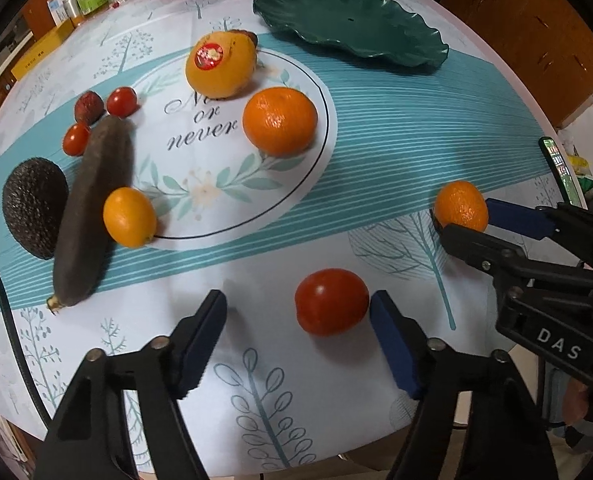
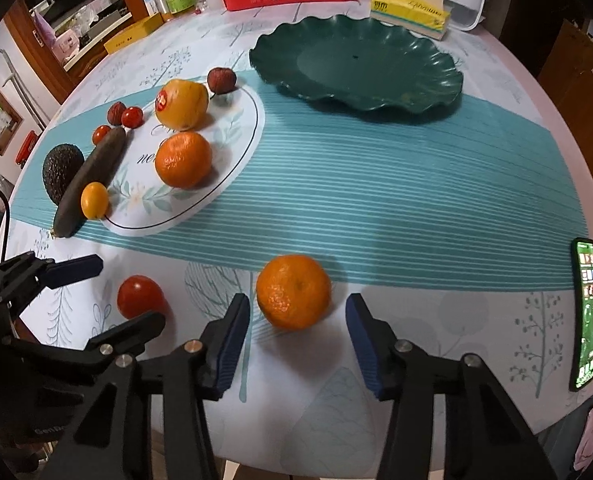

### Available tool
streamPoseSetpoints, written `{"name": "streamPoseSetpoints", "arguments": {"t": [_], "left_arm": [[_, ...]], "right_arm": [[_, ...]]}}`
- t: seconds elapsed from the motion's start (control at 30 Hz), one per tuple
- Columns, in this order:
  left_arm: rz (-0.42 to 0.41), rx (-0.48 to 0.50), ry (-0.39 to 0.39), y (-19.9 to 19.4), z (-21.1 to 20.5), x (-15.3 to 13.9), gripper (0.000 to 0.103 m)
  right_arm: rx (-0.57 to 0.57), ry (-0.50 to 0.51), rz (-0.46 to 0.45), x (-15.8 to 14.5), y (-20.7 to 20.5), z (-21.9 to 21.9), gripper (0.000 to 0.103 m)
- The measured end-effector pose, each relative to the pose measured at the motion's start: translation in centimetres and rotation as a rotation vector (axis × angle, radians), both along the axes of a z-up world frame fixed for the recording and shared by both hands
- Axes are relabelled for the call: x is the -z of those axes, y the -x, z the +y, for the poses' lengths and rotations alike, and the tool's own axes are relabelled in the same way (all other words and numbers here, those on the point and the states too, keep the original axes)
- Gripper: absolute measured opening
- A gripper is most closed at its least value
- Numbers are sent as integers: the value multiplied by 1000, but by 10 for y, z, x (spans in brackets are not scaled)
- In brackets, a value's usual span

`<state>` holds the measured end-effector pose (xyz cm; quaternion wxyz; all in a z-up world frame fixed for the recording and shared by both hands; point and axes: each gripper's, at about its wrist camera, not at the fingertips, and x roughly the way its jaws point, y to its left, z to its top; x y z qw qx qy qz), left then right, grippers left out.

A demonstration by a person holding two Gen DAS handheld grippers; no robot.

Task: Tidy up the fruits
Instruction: 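Grasp the red tomato with the left tool while the right tool grasps the orange, then carry tomato and orange to the green plate and open both tools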

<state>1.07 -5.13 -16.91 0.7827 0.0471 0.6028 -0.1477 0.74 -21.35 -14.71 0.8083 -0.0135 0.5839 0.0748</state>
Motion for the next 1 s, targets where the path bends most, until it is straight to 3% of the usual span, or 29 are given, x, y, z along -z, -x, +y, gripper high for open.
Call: {"name": "streamPoseSetpoints", "arguments": {"t": [0.27, 0.37, 0.4, 0.73, 0.9, 1.0], "left_arm": [[2, 11, 23, 2, -3, 0, 55], [0, 34, 27, 3, -9, -1, 44], [4, 44, 40, 3, -12, -1, 34], [-23, 32, 6, 2, -11, -13, 32], [-68, 21, -32, -5, -15, -43, 32], [-118, 9, -46, -14, -14, -75, 32]], "right_arm": [[3, -6, 12, 8, -3, 1, 40], [3, -11, 7, 8, -4, 1, 40], [1, -8, 5, 8, -5, 0, 40], [-22, -4, -4, 7, -6, 0, 37], [-13, -49, -21, -9, -10, -5, 37], [-14, -87, -63, -34, -15, -9, 37]]}}
